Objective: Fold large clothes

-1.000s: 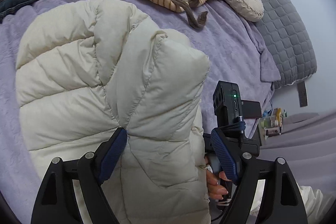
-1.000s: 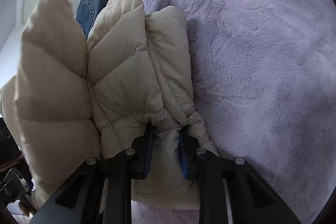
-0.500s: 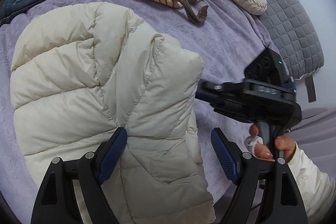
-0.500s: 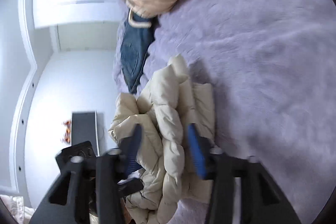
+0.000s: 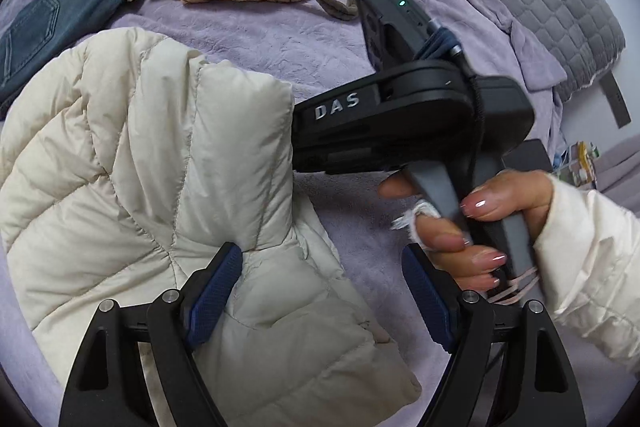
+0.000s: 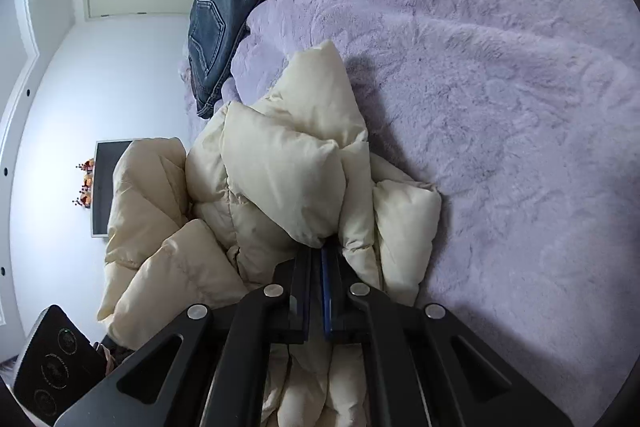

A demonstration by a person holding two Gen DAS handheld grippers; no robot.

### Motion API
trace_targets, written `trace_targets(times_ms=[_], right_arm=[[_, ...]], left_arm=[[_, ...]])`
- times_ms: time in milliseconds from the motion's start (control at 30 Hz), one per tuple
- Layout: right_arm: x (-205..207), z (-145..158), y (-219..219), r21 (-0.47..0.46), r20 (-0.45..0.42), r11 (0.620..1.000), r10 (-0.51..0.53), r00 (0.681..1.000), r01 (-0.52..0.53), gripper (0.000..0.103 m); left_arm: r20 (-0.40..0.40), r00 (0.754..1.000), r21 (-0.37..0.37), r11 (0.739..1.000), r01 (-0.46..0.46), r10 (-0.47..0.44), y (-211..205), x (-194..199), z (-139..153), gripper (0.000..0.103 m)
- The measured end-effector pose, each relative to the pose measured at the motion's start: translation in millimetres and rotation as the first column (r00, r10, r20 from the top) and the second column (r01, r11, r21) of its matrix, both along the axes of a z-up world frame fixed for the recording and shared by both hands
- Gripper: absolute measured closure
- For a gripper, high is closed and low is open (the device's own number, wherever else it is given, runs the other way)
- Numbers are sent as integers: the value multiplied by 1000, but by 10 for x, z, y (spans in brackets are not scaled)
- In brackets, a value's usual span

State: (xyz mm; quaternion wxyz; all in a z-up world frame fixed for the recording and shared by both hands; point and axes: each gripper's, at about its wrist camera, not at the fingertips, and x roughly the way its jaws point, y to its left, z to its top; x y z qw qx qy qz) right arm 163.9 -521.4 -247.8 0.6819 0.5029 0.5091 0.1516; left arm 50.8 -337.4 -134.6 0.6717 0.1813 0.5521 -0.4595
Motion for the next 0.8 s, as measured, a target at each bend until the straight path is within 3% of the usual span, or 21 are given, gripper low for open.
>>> trace_targets(times_ms=[33, 100, 133, 167, 367, 467, 633, 800], right_arm=[[-98, 60, -16, -17, 5, 1000, 0, 1000, 0, 97], [-251, 184, -89, -43, 19, 999, 0, 1000, 0, 79], [-310, 245, -141, -54, 24, 999, 1, 1000, 0, 38], [-367, 306, -193, -71, 23, 997, -3, 1000, 5, 4], [-555, 637, -303, -41, 81, 997, 71, 994, -68, 1], [-419, 655, -149, -49, 53, 990, 138, 989, -136, 1], [-151, 348, 129, -22, -46, 980, 196, 979, -197, 1], [-174, -99, 106, 75, -117, 989, 136, 984, -128, 1]], left_arm=[[26, 1000, 7, 1000, 17, -17, -4, -42, -3, 21], [88, 995, 27, 998, 52, -54, -20, -134, -14, 21], [122, 990, 41, 997, 69, -74, -37, -182, -25, 21], [151, 984, 54, 995, 87, -94, -46, -226, -33, 21], [247, 955, 105, 984, 143, -165, -84, -375, -78, 21], [270, 947, 117, 982, 148, -175, -104, -423, -78, 21], [292, 939, 122, 981, 154, -183, -69, -485, -9, 21], [217, 973, 56, 996, 70, -81, 163, -277, 266, 21]])
